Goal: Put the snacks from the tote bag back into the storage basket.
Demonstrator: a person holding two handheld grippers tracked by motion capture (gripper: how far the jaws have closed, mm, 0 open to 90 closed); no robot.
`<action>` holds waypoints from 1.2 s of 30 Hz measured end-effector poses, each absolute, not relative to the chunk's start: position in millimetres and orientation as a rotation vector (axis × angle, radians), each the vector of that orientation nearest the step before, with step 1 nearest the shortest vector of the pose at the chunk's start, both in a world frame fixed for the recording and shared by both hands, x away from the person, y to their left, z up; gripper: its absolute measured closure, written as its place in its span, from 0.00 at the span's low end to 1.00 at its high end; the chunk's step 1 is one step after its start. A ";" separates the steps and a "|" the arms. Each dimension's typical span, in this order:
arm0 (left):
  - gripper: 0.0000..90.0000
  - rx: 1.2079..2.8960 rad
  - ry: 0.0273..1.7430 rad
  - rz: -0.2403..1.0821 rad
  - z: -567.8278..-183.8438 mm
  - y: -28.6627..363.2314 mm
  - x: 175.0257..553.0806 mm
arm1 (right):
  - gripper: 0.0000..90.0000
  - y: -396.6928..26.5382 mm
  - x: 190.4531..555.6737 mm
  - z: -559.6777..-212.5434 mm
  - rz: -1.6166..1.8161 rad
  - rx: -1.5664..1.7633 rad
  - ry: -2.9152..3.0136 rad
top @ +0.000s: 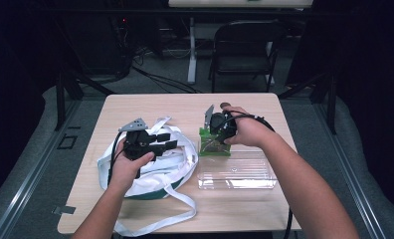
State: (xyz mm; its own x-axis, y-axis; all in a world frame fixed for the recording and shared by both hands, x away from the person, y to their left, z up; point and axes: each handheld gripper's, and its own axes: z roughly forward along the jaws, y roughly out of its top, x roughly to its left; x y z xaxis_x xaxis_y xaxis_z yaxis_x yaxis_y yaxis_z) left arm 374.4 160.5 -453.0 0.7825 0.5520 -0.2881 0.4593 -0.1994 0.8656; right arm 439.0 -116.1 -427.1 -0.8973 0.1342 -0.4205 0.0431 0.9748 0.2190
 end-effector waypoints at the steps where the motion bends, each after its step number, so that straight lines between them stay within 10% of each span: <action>1: 0.58 1.836 0.777 0.101 -452.9 160.6 374.4 | 0.49 -116.2 438.7 -427.1 0.292 0.129 2.674; 36: 0.58 1.826 0.781 0.105 -452.5 161.6 375.8 | 0.47 -121.7 431.6 -410.3 0.408 0.154 2.648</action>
